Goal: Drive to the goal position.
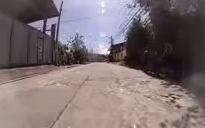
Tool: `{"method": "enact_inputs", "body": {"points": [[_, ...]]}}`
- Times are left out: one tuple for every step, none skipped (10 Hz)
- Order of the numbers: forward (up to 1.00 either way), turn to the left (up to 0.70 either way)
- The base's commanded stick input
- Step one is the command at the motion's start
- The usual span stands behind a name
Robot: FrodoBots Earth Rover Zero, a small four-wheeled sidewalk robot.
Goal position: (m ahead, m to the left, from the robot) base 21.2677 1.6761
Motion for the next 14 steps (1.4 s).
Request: {"method": "enact_inputs", "body": {"points": [[0.85,0.0],[0.85,0.0],[0.85,0.0],[0.85,0.0],[0.85,0.0],[0.85,0.0],[1.0,0.0],[1.0,0.0],[1.0,0.0],[1.0,0.0],[1.0,0.0],[1.0,0.0],[1.0,0.0],[1.0,0.0]]}}
